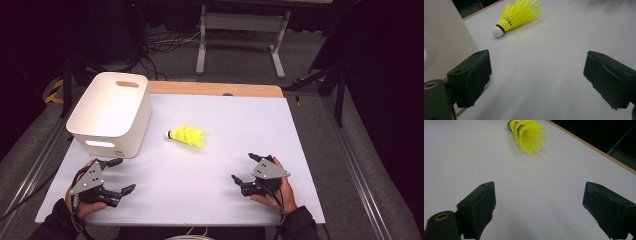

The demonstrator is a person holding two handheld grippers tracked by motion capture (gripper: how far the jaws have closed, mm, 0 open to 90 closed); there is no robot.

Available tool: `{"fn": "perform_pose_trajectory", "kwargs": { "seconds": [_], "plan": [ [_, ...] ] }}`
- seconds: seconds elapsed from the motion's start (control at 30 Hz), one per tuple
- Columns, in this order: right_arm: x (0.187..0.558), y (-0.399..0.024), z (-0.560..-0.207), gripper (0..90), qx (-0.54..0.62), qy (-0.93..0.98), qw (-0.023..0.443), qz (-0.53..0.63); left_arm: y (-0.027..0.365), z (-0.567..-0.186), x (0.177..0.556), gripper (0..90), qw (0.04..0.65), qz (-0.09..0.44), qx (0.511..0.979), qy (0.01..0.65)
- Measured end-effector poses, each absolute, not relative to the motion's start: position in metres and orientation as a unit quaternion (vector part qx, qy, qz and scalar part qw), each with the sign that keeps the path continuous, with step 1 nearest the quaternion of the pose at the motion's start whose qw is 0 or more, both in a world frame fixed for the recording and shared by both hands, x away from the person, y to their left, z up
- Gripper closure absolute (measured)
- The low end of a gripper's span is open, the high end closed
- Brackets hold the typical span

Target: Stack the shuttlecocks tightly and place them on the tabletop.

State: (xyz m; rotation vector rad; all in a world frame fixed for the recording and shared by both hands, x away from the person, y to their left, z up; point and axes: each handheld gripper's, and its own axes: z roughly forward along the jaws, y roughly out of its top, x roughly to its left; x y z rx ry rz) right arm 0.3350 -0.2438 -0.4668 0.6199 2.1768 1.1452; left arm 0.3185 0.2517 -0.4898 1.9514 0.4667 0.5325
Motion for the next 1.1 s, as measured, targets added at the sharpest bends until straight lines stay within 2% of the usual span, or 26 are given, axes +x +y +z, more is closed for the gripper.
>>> {"fn": "perform_pose_trajectory", "kwargs": {
  "seconds": [1.1],
  "plan": [
    [0.347, -0.223, -0.468, 14.2, 0.224, 0.832, 0.262, 0.435, 0.253, -0.491, 0.315, 8.3, 0.507, 0.218, 0.81, 0.198]
  ]
}}
